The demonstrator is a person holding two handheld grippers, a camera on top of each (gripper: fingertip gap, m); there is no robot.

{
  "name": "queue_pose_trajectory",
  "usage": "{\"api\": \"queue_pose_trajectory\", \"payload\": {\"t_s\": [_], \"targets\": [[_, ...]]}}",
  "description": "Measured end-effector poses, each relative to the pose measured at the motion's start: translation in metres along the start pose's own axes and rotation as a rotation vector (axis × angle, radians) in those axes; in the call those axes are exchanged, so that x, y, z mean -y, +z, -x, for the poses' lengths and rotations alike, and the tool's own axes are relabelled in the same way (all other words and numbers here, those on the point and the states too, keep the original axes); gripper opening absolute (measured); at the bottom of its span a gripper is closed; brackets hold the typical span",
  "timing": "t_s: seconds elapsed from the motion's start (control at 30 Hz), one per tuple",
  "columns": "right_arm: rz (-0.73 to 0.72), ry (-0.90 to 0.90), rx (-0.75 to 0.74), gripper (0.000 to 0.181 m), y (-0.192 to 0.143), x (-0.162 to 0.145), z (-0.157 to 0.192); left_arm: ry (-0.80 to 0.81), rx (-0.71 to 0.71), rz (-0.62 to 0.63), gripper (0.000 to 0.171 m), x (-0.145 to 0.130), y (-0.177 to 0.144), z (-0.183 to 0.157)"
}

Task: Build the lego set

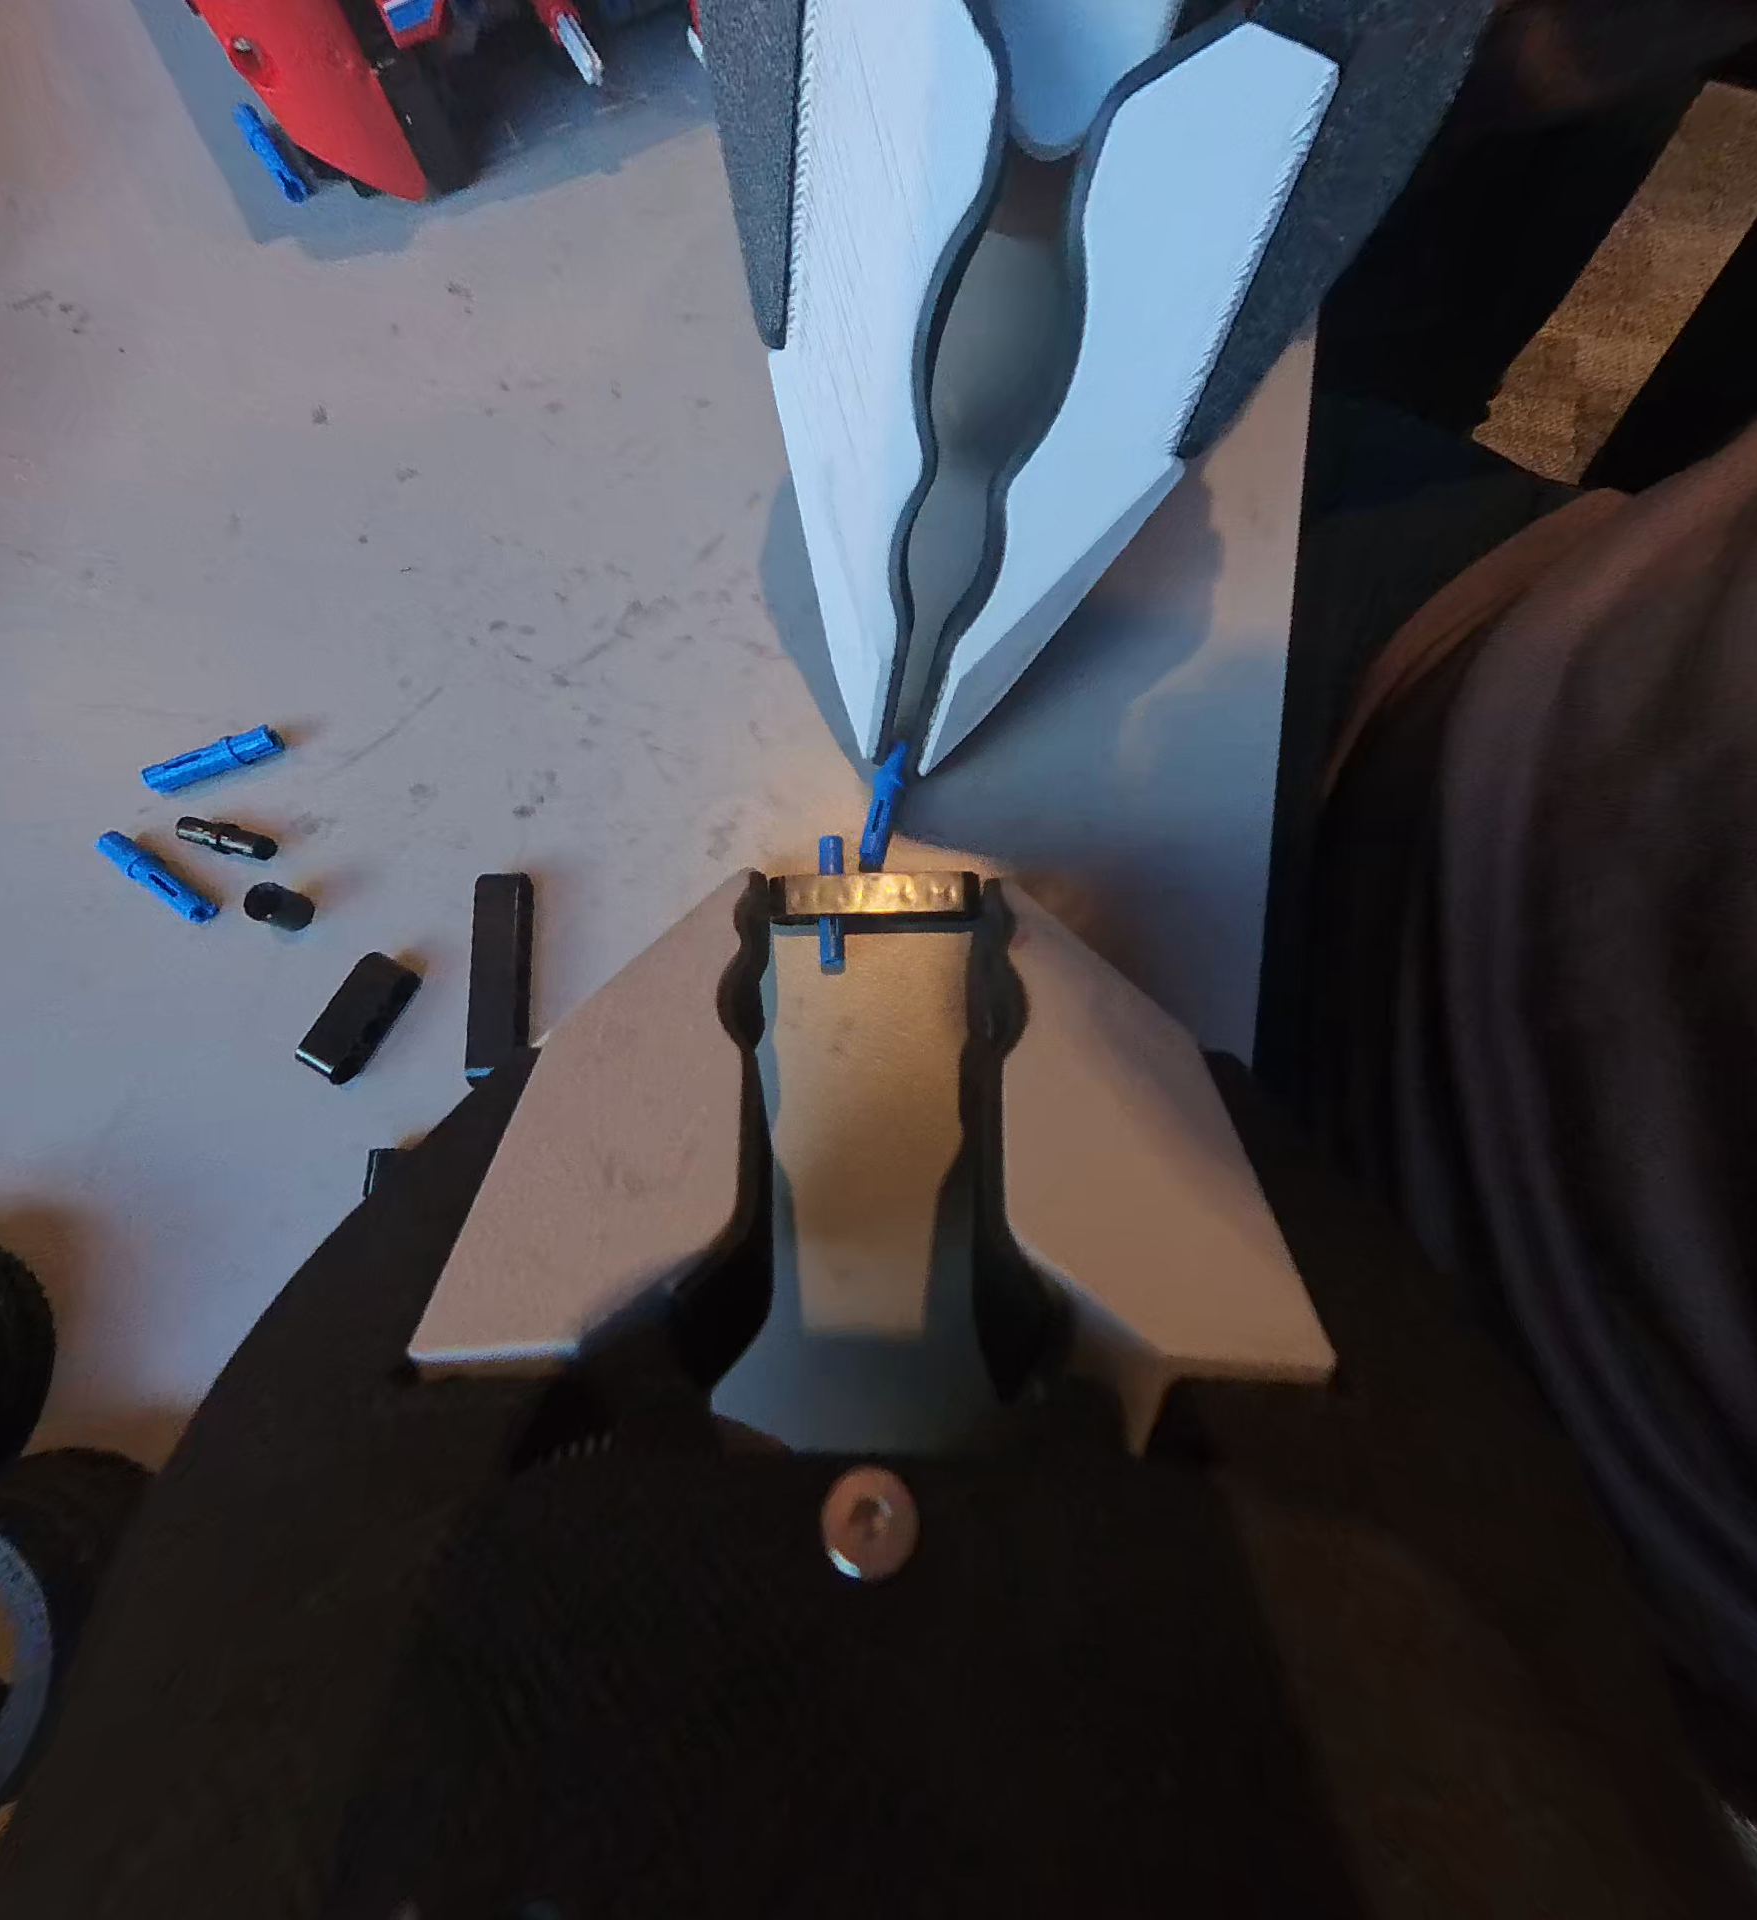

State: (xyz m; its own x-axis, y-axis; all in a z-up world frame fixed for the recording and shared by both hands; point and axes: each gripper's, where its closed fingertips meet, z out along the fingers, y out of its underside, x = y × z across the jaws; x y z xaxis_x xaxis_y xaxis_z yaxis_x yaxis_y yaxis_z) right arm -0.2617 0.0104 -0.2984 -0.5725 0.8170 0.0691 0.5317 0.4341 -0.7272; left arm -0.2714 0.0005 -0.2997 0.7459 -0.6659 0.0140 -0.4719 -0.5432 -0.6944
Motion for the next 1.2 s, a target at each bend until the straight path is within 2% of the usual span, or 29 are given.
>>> {"api": "queue_pose_trajectory", "payload": {"t_s": [0.4,0.67,1.07,1.2], "targets": [[0.038,-0.056,0.029,0.003,0.0014,-0.0002,0.0014,0.063,-0.080,-0.030,0.038,0.0021,0.0022,-0.0021],[-0.029,0.127,0.206,0.003,-0.0030,0.0079,0.0047,0.120,-0.152,-0.032,0.038,0.0012,0.0016,-0.0048],[0.003,0.080,0.104,0.002,0.0032,0.0023,0.0044,0.114,-0.143,-0.034,0.038,0.0001,0.0004,-0.0041],[-0.002,0.137,0.146,0.002,0.0050,0.0038,0.0044,0.102,-0.132,-0.033,0.037,-0.0008,-0.0004,-0.0030]]}}
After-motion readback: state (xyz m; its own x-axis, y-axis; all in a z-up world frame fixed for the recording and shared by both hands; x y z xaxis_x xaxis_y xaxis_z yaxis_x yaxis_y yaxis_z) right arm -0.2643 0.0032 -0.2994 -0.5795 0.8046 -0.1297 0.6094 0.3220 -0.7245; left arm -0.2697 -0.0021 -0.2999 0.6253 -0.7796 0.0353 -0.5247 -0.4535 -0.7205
